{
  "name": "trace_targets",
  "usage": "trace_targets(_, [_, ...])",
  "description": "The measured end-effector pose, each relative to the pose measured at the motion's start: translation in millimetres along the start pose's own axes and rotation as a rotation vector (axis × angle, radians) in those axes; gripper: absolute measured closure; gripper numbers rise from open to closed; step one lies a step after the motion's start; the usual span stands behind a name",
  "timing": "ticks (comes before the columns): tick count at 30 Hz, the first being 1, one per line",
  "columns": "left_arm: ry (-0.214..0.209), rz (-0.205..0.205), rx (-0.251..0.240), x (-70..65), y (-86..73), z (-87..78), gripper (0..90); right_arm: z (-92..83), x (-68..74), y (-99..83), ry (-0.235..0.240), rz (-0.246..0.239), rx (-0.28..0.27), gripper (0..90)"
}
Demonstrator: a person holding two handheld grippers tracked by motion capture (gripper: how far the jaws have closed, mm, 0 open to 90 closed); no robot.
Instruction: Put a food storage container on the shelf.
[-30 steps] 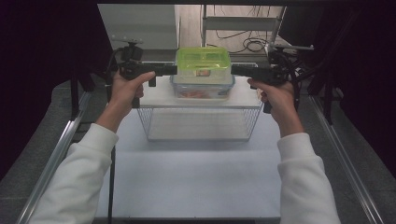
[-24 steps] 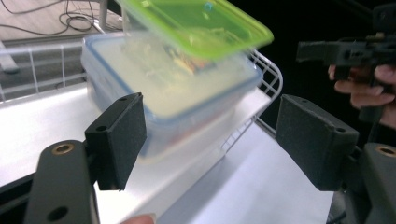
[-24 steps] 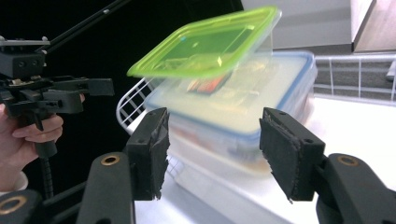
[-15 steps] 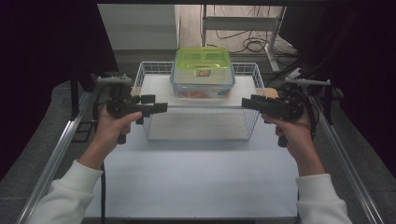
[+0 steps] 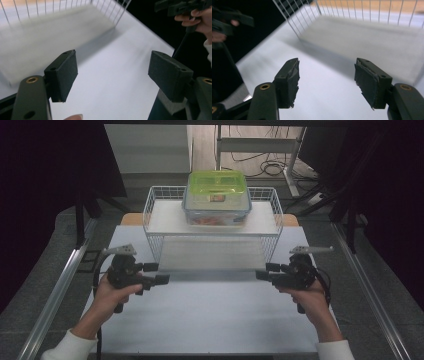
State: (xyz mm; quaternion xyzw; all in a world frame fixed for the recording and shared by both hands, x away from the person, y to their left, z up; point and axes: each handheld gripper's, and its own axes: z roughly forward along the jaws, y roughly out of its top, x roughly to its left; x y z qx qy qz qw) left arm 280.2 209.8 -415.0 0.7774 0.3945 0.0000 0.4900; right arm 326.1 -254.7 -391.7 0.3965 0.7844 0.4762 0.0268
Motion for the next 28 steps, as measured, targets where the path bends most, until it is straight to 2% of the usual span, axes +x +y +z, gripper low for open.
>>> trace_targets(3, [0.017,0.009,0.048,0.2,-27.5,9.6,22.9,8.8,1.4,-28.2,-0.018,-0.026,0.046,34.8])
trace_targets(6, [0.044,0.014,0.099,1.0,-52.5,21.2,22.7,16.8,1.8,-47.7,-0.020,-0.028,0.079,33.2])
trace_targets(9, [0.052,0.016,0.130,1.7,-64.9,28.5,22.5,25.1,0.8,-63.1,-0.009,-0.022,0.111,32.9])
trace_targets(12, [0.051,0.014,0.139,2.6,-71.0,32.7,22.5,31.9,0.1,-72.0,-0.013,-0.016,0.141,32.5])
trace_targets(15, [0.074,0.031,0.149,1.9,-73.3,36.2,22.5,37.7,-1.1,-78.5,-0.023,-0.015,0.163,32.1])
trace_targets(18, [0.067,0.028,0.151,1.6,-74.6,37.9,22.5,44.2,-0.8,-82.6,-0.039,-0.028,0.189,31.2])
trace_targets(28, [0.092,0.024,0.135,1.6,-77.3,31.9,22.5,38.8,1.2,-82.2,-0.044,-0.024,0.138,30.4])
